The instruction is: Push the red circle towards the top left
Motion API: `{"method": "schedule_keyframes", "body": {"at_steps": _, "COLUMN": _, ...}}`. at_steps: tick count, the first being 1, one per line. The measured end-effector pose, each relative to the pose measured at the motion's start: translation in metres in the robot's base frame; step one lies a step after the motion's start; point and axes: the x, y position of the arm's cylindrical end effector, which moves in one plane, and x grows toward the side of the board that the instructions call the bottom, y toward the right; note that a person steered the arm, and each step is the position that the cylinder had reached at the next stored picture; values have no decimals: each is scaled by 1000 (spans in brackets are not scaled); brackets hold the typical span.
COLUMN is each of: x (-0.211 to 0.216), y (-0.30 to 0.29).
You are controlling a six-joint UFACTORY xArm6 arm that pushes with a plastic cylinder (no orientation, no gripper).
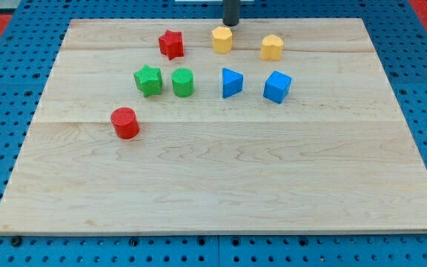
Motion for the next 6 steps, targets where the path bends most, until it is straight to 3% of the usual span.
{"method": "schedule_keyframes", "body": {"at_steps": 1, "x": 27, "y": -35}}
{"method": "schedule_keyframes", "body": {"at_steps": 3, "x": 44, "y": -36}}
{"method": "schedule_keyframes", "body": {"at_steps": 4, "x": 25, "y": 0}}
{"method": "schedule_keyframes", "body": {"at_steps": 5, "x": 6, "y": 87}}
{"method": "schedule_keyframes", "body": {"at_steps": 6, "x": 61, "y": 169}}
